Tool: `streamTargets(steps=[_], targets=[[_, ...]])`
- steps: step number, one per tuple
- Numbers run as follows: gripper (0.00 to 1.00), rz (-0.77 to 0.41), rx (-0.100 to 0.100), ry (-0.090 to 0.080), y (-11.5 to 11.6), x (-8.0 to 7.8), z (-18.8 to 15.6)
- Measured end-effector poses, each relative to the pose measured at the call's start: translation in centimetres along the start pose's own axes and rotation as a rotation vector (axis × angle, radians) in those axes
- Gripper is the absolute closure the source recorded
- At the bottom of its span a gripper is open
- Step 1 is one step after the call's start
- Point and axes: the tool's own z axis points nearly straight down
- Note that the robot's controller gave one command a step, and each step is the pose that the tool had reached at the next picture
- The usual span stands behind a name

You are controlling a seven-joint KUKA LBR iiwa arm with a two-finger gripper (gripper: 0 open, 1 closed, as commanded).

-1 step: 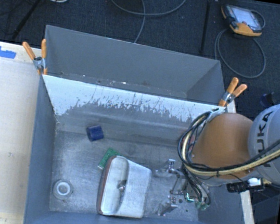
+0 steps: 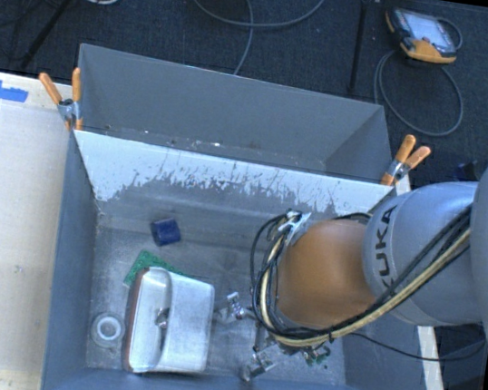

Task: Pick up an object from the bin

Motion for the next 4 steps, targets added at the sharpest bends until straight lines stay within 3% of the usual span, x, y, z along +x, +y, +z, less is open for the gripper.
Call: streamTargets(steps=[1, 2, 3, 4], targets=[[0.00, -0.244, -0.012, 0.016, 7.8, -9.9, -2.5], [0.00, -0.432, -0.018, 0.023, 0.8, -12.8, -2.7], [0.00, -0.538, -0.005, 0.049, 6.1, -16.9, 0.5], [0.00, -0.530, -0.016, 0.037, 5.4, -16.8, 0.4]])
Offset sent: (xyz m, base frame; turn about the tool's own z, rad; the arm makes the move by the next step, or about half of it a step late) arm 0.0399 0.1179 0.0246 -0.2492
